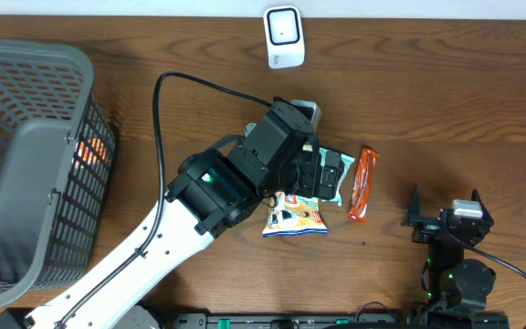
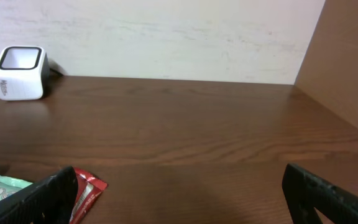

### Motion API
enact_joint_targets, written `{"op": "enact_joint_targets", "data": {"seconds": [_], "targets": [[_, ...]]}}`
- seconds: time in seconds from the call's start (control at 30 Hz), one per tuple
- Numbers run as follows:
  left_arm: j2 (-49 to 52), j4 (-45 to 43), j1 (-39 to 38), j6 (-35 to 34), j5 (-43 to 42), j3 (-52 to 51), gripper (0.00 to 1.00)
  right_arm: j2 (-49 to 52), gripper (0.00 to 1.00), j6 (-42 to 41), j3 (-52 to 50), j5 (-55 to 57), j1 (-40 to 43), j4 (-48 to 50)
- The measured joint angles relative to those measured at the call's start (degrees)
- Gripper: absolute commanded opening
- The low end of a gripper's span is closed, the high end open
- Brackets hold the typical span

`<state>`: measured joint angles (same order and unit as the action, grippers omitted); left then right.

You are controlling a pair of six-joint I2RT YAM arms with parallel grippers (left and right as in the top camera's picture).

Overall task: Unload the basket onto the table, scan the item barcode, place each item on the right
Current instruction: 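Release the red packet and reach the left gripper back into the basket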

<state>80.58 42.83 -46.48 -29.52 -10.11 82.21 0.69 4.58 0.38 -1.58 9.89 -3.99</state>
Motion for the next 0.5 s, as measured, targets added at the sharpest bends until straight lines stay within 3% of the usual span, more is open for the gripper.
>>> {"op": "enact_joint_targets", "data": {"seconds": [0.3,0.5], "targets": [[-0.1,3.8,3.1,0.3,0.0,0.0,1.0,0.0,0.99,0.0,0.0,0.0,0.0,0.0],[-3.5,8.0,13.2,1.6,0.0,2.2,1.0,0.0,0.99,0.0,0.0,0.0,0.0,0.0]]}}
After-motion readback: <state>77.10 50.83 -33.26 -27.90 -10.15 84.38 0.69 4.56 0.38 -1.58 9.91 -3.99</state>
